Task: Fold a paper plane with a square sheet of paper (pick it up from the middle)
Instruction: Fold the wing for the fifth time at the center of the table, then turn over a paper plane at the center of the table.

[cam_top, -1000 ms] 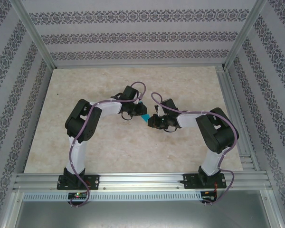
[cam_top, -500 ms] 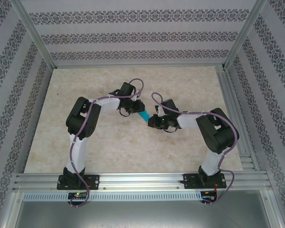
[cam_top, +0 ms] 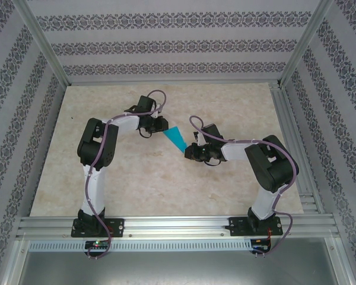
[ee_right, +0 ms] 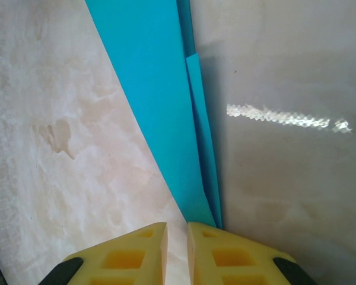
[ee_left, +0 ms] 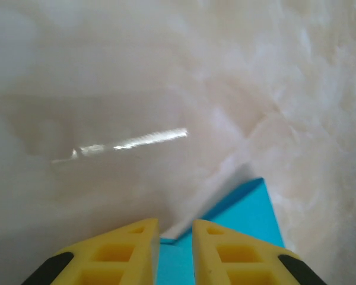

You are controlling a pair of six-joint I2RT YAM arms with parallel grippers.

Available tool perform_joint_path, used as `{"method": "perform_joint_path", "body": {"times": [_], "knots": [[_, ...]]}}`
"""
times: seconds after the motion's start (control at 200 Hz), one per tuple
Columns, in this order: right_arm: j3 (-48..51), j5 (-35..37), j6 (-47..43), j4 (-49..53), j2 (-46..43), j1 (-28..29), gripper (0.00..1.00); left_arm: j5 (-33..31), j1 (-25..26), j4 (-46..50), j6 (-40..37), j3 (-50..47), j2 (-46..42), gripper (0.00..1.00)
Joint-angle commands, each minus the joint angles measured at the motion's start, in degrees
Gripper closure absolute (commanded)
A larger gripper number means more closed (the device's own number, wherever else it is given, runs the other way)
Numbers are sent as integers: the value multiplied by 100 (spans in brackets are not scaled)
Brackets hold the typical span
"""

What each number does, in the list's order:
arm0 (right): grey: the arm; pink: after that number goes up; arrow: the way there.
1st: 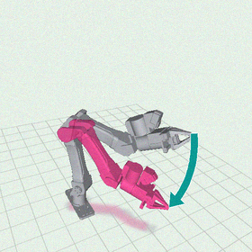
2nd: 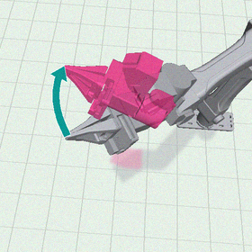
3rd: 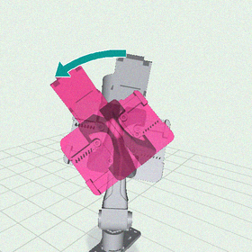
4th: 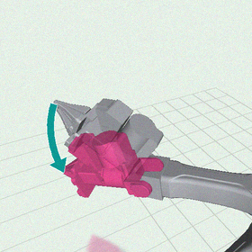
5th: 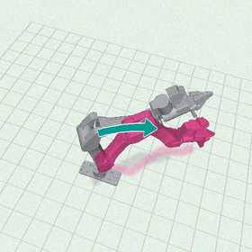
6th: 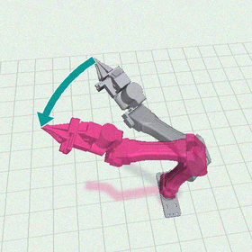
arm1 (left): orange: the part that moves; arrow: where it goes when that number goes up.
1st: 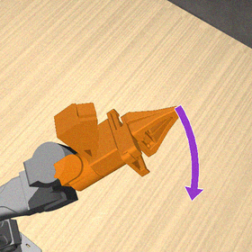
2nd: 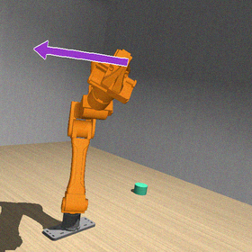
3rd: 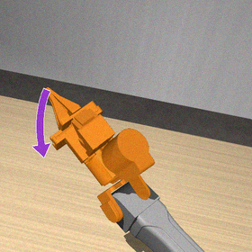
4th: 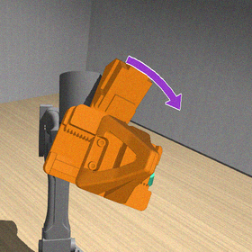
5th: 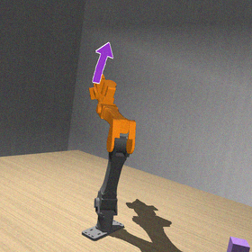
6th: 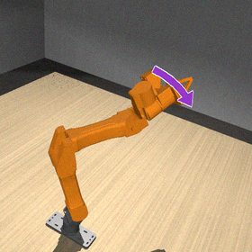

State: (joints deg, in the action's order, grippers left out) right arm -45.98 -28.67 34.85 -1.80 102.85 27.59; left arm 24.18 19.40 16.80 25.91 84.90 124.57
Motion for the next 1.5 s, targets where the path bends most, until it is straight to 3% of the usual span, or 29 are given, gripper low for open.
{"method": "perform_joint_path", "body": {"times": [0.0, 0.12, 0.34, 0.684, 0.944, 1.114, 1.299, 1.494], "knots": [[217, 395, 106, 765, 163, -71, 80, -530, -171, 315, -260, 266, -32, 75], [3, 167, 216, 444, -307, -54, 75, -678, -180, 442, -231, 293, -371, 72], [-74, 231, 373, -7, -1254, -165, 52, -890, -100, 617, -66, -106, -1114, 63], [638, 1493, 86, 57, -2161, -670, 29, -1954, 678, 1096, 576, -791, -2012, 37], [1044, 2020, -24, -3, -2628, -848, 17, -1496, 1474, 422, 1847, -1491, -2140, 30], [1146, 1986, 2, -65, -2643, -861, 16, -1430, 1701, -80, 2354, -1513, -1837, 31], [1200, 1844, 83, -144, -2581, -856, 16, -1476, 1721, -230, 2479, -1335, -1485, 41], [1163, 1762, 116, -153, -2472, -860, 17, -1515, 1716, -400, 2603, -1254, -1303, 61]]}}
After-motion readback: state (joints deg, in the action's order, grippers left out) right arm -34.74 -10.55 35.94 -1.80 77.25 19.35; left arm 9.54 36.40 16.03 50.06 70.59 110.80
